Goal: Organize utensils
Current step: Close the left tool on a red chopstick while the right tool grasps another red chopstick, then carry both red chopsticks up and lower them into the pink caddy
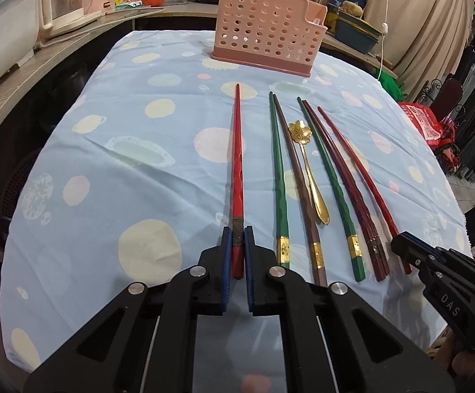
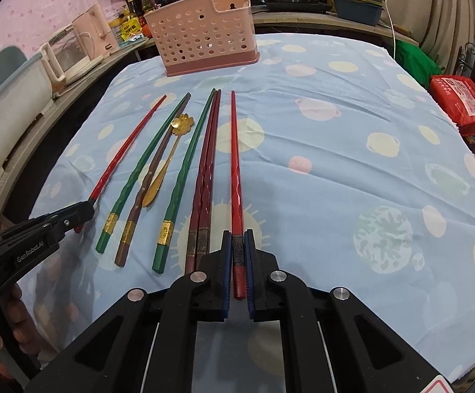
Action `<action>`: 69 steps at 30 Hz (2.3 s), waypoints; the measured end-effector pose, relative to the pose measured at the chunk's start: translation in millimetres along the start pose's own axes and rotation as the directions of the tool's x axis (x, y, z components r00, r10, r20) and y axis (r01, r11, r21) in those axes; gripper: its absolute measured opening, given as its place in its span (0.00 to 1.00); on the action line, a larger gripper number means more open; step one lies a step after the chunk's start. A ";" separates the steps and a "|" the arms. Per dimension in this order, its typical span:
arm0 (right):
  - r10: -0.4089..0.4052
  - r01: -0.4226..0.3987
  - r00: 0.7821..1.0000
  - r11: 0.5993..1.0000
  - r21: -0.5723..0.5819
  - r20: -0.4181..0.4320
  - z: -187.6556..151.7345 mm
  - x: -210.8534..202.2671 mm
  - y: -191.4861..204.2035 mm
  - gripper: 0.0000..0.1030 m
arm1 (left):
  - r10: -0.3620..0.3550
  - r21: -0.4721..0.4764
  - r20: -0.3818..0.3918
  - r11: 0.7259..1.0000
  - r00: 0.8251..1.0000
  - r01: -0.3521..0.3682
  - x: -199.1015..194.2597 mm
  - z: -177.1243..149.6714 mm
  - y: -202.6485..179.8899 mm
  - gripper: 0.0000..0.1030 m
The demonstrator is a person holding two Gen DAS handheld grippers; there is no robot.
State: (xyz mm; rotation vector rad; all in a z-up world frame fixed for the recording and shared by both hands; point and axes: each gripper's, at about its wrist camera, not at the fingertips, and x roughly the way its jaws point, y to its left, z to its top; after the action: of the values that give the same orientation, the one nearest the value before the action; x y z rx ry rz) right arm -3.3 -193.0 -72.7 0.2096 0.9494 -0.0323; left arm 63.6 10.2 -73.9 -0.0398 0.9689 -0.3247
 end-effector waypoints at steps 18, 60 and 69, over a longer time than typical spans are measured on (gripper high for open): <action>0.063 -0.069 0.976 0.997 0.021 0.206 24.2 -104.1 -8.9 0.07 | -0.033 -0.060 0.142 0.997 0.989 0.042 -97.2 11.7 19.2 0.07; 0.140 -0.144 0.782 0.989 -0.043 0.608 350.7 -114.1 18.6 0.06 | 0.023 0.041 0.613 0.997 0.790 -0.062 -161.7 362.2 -27.8 0.07; 0.177 -0.220 0.814 0.975 0.012 0.553 373.1 -34.9 16.9 0.06 | 0.012 0.018 0.551 0.999 0.834 -0.026 -80.3 380.0 -15.1 0.07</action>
State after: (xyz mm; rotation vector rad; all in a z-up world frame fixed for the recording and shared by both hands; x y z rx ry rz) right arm 278.1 -250.4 168.6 0.3479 0.3432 0.0631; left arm 327.5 -23.0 209.6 -0.0961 0.3864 -0.2832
